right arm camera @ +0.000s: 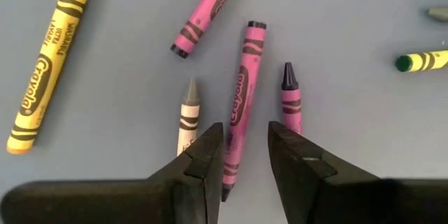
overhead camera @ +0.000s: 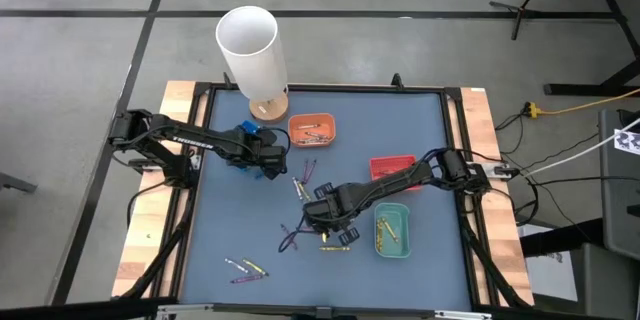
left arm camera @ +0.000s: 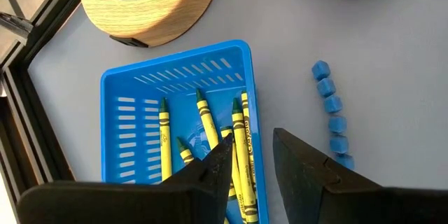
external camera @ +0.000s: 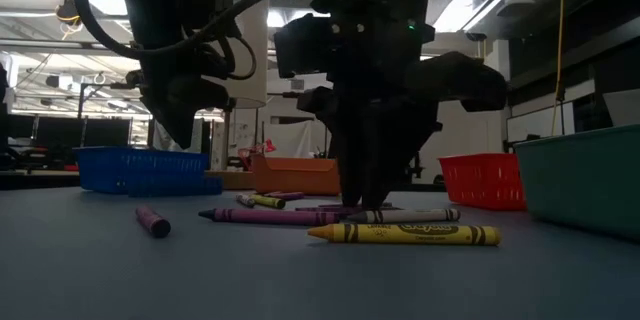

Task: Sort crayons
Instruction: Put the violet crayon into the red bin

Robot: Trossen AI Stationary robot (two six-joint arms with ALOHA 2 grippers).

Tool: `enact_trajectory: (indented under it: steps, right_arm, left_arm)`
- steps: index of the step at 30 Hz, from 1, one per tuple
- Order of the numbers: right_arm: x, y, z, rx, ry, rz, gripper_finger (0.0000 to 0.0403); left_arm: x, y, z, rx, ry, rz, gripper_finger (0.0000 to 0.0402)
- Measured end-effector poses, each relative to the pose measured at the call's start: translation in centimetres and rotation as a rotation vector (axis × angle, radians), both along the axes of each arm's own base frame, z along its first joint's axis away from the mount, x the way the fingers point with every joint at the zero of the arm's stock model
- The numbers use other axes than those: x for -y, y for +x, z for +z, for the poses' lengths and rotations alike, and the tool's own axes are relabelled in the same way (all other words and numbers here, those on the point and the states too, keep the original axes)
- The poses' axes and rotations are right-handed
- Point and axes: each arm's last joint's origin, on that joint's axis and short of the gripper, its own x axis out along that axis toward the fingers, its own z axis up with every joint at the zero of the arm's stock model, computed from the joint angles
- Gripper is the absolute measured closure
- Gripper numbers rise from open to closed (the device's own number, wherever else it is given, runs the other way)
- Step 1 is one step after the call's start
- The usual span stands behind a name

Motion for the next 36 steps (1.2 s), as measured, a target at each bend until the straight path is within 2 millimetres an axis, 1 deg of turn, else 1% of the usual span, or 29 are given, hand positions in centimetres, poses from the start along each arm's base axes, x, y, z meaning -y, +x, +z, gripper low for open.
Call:
enact_trajectory:
  steps: [16, 31, 34, 36]
  right_arm:
    - [-0.1, 0.4, 0.0, 0.036, 0.014, 0.000, 0.0290]
    - [-0.2, 0.8, -0.8, 0.045, 0.019, 0.000, 0.0290]
    - [-0.2, 0.8, -0.9, 0.040, 0.017, 0.000, 0.0300]
    - [-0.2, 0.7, -1.0, 0.038, 0.017, 0.000, 0.0318]
  left_arm:
    - [0.0, 0.0, 0.0, 0.000, 0.000, 0.000, 0.0314]
    - [0.0, 0.0, 0.0, 0.000, -0.001, 0.000, 0.0314]
    - [0.0, 0.0, 0.0, 0.000, -0.001, 0.000, 0.0314]
    - [0.0, 0.0, 0.0, 0.000, -0.001, 0.000, 0.0314]
